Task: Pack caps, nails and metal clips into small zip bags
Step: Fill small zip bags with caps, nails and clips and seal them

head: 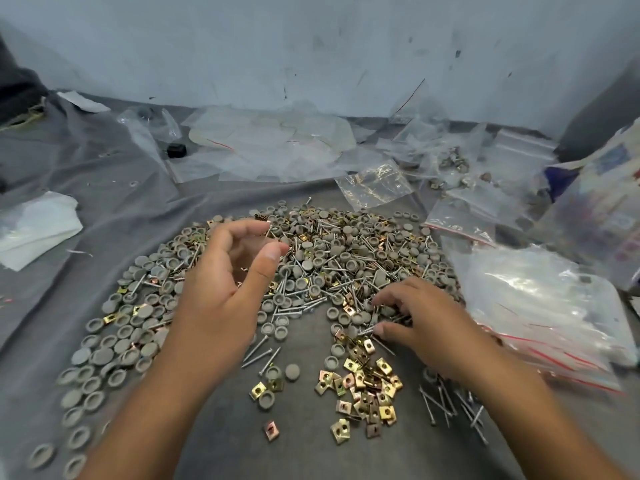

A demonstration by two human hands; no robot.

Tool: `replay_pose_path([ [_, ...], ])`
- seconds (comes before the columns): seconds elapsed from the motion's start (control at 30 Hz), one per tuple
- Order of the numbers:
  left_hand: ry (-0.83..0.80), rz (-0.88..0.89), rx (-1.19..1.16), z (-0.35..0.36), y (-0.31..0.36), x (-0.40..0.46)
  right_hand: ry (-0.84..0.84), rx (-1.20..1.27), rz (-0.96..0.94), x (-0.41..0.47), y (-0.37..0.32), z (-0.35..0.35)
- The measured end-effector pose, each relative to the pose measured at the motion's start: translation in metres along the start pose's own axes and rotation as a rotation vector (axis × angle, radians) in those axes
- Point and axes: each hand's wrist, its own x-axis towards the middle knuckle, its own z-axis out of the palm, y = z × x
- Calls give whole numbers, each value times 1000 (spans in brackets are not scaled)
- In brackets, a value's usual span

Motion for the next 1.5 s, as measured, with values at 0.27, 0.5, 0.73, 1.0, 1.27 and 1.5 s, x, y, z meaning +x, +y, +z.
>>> replay_pose_path([
  [0.27,-11,12,33,-7,-2,-2,189,-227,344,-32,70,-46],
  [0.5,-20,6,24,-3,-1,-1,128,-245,477,-57,136,-56],
  [0.73,-52,-17,45,0,-1,-3,95,118,396,-62,153,-71],
  [1.0,-84,-13,56,2,-2,-3,290,29,459,-66,143,-91],
  [1.27,-105,-1,85,8,5,-5,427,149,461,-66,121,-97],
  [1.5,-127,24,114,7,10,-8,56,485,556,-66,135,-102],
])
